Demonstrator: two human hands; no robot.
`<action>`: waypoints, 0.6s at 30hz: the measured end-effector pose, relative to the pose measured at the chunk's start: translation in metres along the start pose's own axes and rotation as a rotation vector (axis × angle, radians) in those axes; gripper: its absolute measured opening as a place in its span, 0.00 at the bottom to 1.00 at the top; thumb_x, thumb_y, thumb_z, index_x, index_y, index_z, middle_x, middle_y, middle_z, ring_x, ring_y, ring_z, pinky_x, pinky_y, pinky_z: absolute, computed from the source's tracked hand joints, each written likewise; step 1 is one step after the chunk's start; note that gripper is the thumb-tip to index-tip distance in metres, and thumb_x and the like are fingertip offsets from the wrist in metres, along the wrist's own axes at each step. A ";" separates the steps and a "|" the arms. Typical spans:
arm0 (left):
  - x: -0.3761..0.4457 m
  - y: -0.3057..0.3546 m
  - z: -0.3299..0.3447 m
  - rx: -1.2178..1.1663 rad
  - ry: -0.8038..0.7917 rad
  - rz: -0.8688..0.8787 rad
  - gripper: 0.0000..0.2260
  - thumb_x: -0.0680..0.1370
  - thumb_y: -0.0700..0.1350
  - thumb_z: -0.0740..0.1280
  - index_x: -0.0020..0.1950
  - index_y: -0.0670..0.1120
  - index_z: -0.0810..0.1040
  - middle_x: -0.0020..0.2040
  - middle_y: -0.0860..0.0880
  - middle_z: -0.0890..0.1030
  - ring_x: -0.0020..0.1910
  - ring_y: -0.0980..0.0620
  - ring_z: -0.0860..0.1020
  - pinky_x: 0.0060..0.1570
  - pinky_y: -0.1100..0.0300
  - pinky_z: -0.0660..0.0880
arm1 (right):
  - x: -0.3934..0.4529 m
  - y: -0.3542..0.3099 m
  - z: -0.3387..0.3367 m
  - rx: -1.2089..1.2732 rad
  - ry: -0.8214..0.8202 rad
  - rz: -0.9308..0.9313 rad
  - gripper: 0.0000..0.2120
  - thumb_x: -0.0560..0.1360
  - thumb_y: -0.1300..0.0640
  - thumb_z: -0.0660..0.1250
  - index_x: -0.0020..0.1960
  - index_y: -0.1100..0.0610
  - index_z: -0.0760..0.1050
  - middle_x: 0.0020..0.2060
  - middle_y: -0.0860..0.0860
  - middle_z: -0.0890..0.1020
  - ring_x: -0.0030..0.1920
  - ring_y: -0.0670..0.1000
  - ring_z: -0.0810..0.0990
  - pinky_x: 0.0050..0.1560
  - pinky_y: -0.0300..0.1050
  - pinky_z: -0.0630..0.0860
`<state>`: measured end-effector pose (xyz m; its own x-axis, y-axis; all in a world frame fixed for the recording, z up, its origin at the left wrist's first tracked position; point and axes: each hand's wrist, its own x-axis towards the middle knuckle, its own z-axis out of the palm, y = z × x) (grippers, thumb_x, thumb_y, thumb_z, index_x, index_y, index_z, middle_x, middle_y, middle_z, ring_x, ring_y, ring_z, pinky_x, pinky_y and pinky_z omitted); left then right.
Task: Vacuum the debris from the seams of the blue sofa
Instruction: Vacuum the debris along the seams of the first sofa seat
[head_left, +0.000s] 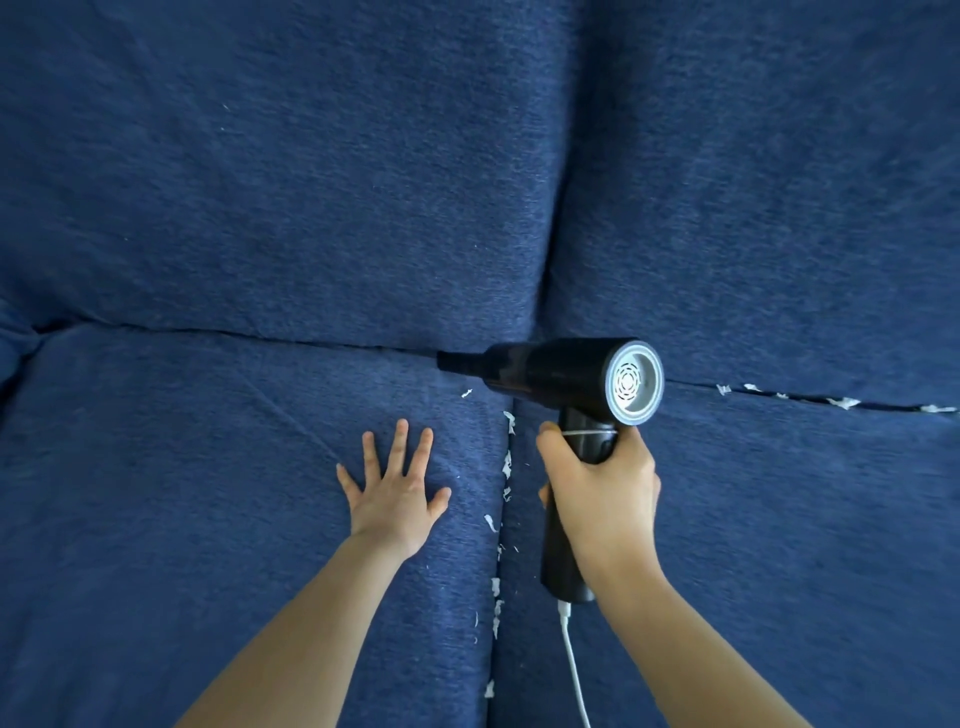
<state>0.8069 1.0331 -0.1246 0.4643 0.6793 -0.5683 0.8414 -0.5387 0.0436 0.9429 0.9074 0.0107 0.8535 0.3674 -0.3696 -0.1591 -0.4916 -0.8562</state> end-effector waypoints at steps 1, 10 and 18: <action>0.000 0.002 -0.001 -0.009 -0.002 -0.008 0.34 0.80 0.65 0.51 0.77 0.58 0.33 0.77 0.53 0.30 0.75 0.39 0.32 0.71 0.31 0.42 | 0.001 0.001 -0.006 -0.002 0.003 -0.002 0.09 0.69 0.48 0.72 0.40 0.50 0.74 0.31 0.49 0.83 0.40 0.57 0.84 0.49 0.52 0.80; -0.001 0.011 -0.008 -0.008 -0.040 -0.071 0.33 0.81 0.62 0.52 0.77 0.57 0.35 0.77 0.53 0.31 0.76 0.40 0.34 0.71 0.32 0.42 | 0.024 -0.001 -0.002 -0.037 -0.045 0.000 0.16 0.62 0.41 0.67 0.44 0.50 0.74 0.36 0.49 0.83 0.43 0.59 0.85 0.50 0.51 0.80; -0.012 0.016 -0.005 -0.007 -0.044 -0.060 0.31 0.82 0.59 0.52 0.78 0.56 0.36 0.78 0.53 0.33 0.77 0.40 0.35 0.74 0.36 0.45 | 0.021 0.004 -0.037 -0.062 -0.017 -0.009 0.11 0.67 0.46 0.71 0.40 0.51 0.73 0.33 0.49 0.82 0.41 0.58 0.84 0.51 0.57 0.80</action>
<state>0.8165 1.0187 -0.1131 0.4007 0.6873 -0.6059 0.8692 -0.4942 0.0142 0.9786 0.8841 0.0128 0.8460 0.3856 -0.3682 -0.1194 -0.5360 -0.8357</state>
